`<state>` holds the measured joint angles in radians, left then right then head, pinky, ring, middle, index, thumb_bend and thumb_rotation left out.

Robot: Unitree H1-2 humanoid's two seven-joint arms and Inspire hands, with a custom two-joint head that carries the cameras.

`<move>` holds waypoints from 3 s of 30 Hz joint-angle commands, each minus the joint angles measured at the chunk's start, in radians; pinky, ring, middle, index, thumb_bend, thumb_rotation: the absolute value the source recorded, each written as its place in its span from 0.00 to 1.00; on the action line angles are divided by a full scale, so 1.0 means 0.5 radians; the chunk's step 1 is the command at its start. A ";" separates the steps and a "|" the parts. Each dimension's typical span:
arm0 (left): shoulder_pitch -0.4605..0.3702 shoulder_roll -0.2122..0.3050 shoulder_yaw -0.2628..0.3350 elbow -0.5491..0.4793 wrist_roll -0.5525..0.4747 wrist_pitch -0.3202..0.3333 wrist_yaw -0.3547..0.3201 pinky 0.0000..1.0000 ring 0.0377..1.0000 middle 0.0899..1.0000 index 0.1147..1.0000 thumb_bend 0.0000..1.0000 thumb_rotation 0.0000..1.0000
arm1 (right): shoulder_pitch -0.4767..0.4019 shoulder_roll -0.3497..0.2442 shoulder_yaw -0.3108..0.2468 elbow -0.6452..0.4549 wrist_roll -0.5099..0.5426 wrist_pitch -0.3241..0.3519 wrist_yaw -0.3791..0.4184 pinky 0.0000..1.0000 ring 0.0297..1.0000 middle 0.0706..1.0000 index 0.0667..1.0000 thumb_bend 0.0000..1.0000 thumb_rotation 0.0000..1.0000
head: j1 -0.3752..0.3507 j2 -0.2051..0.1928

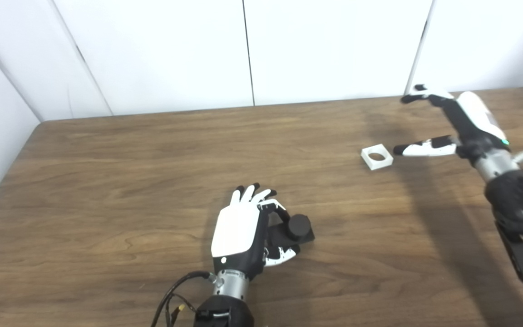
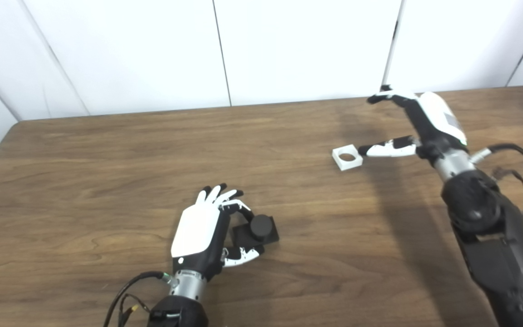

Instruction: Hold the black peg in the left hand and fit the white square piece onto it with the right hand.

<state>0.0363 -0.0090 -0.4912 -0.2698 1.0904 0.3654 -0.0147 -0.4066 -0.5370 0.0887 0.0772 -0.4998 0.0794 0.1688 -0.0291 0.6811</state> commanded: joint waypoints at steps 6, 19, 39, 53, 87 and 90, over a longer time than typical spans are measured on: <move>0.005 0.014 0.011 0.063 -0.008 -0.008 -0.042 1.00 0.96 0.84 0.42 0.51 0.07 | -0.431 -0.236 0.304 0.169 -0.250 0.043 0.414 1.00 1.00 0.93 0.67 0.93 0.17 | -0.051 -0.021; 0.013 0.005 0.030 0.087 -0.034 -0.039 -0.008 1.00 0.96 0.84 0.42 0.51 0.07 | -0.675 -0.239 0.511 0.328 -0.359 0.015 0.675 1.00 1.00 0.92 0.66 0.96 0.17 | -0.063 -0.036; 0.012 -0.003 0.046 0.114 -0.029 -0.038 0.002 1.00 0.97 0.85 0.42 0.52 0.07 | -0.712 -0.145 0.508 0.324 -0.406 0.031 0.709 1.00 1.00 0.95 0.70 0.94 0.20 | -0.054 -0.048; 0.028 -0.011 0.035 0.101 -0.014 -0.033 -0.002 1.00 0.96 0.84 0.42 0.52 0.07 | -0.739 -0.060 0.528 0.410 -0.402 0.034 0.689 1.00 1.00 0.95 0.70 0.94 0.22 | -0.045 -0.037; 0.016 -0.037 0.044 0.083 -0.022 -0.033 -0.004 1.00 0.97 0.84 0.42 0.52 0.07 | -0.698 -0.052 0.604 0.496 -0.446 -0.018 0.638 1.00 1.00 0.93 0.65 0.93 0.19 | -0.040 -0.023; 0.016 -0.036 0.046 0.078 -0.019 -0.027 -0.012 1.00 0.97 0.84 0.42 0.51 0.07 | -0.689 -0.047 0.604 0.500 -0.439 -0.023 0.636 1.00 1.00 0.93 0.63 0.92 0.17 | -0.040 -0.023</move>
<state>0.0413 -0.0264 -0.4657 -0.2484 1.0698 0.3365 0.0076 -0.7139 -0.5381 0.4013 0.3506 -0.7185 0.0910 0.5067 -0.0491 0.6688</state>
